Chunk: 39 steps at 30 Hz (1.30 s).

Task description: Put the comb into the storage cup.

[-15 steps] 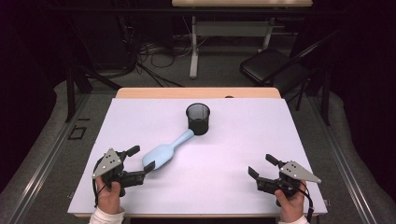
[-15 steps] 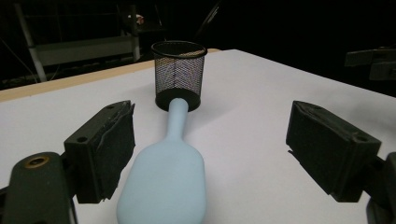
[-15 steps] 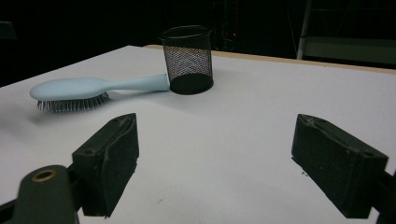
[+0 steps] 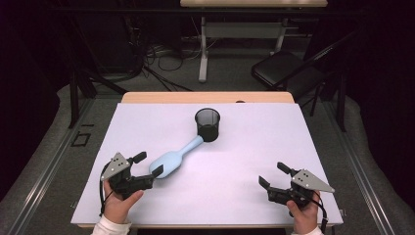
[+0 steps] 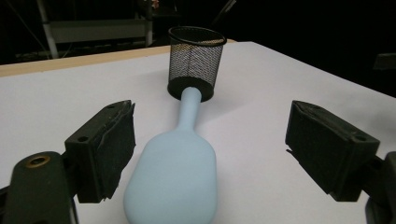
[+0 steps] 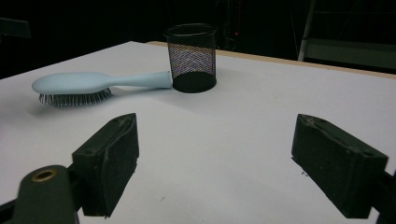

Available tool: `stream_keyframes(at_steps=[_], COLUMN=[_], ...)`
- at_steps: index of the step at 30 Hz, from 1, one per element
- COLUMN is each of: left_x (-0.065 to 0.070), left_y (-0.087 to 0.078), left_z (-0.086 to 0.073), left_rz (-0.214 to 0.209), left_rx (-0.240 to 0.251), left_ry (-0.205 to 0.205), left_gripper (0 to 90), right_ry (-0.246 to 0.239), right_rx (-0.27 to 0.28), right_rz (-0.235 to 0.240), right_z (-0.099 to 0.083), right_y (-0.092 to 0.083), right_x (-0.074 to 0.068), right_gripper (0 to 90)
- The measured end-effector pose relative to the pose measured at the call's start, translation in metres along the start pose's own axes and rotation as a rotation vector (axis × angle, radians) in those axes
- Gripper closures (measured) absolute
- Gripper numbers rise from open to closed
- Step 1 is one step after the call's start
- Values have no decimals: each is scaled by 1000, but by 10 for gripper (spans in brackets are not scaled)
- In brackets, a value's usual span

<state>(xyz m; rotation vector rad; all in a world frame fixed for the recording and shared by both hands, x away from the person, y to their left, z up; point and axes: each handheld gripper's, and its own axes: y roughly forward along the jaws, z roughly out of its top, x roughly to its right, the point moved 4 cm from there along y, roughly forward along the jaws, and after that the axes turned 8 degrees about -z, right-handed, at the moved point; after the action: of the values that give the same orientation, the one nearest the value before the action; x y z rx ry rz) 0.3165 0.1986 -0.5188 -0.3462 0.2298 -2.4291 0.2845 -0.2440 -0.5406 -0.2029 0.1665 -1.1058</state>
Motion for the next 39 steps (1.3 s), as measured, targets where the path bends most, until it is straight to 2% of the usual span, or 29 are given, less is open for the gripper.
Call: stream_keyframes(at_steps=[4,7,8,11,12,15,17,22,23,25,26,27,28,29,30,31,32,35,39], left_x=[1,-1,-3,-4,-4,-5,-6,-11,-13,-14,-15,-15,-18,-18,-19,-20,-24,-27,-35], left_y=[-1,3,5,11,15,19,23,33,36,40,46,46,51,51,54,56,62,67,78], left_z=[7,11,13,18,22,28,34,49,53,58,63,63,68,68,71,72,77,80,86], left_rz=[33,57,51,52,50,62,63,66,55,57,63,63,70,70,64,65,85,93,144], left_rx=[-8,-51,-61,-77,-81,-83,-78,-100,-110,-116,-134,-134,-143,-143,-142,-143,-141,-146,-169], left_ry=[16,7,1,-19,-24,-18,-21,-23,-40,-50,-74,-74,-113,-113,-150,-164,-180,-180,-188], left_gripper=[180,202,244,271,329,363,422,502,512,531,536,535,533,524,510,497,481,495,545], right_ry=[-2,-4,4,6,7,2,3,-1,3,2,2,2,-3,-3,-4,-4,-3,-2,-2], right_rx=[-7,-5,-7,-7,-9,-16,-16,-11,-13,-15,-16,-16,-18,-18,-20,-19,-19,-19,-22], right_rz=[0,0,-1,-4,-4,-3,-2,0,2,2,6,6,9,9,12,12,13,14,15], right_z=[0,-1,-1,-1,-2,-2,-2,-1,-1,-2,-2,-2,-2,-2,-2,-2,-2,-2,-2], right_y=[1,2,3,3,4,5,5,6,6,6,7,7,8,8,8,8,8,8,8], right_x=[-1,-1,-1,-1,0,1,0,0,0,0,-1,-1,-1,-1,-1,-1,-1,-1,0], right_gripper=[145,146,145,145,145,146,145,145,146,146,145,145,146,146,146,146,145,146,145])
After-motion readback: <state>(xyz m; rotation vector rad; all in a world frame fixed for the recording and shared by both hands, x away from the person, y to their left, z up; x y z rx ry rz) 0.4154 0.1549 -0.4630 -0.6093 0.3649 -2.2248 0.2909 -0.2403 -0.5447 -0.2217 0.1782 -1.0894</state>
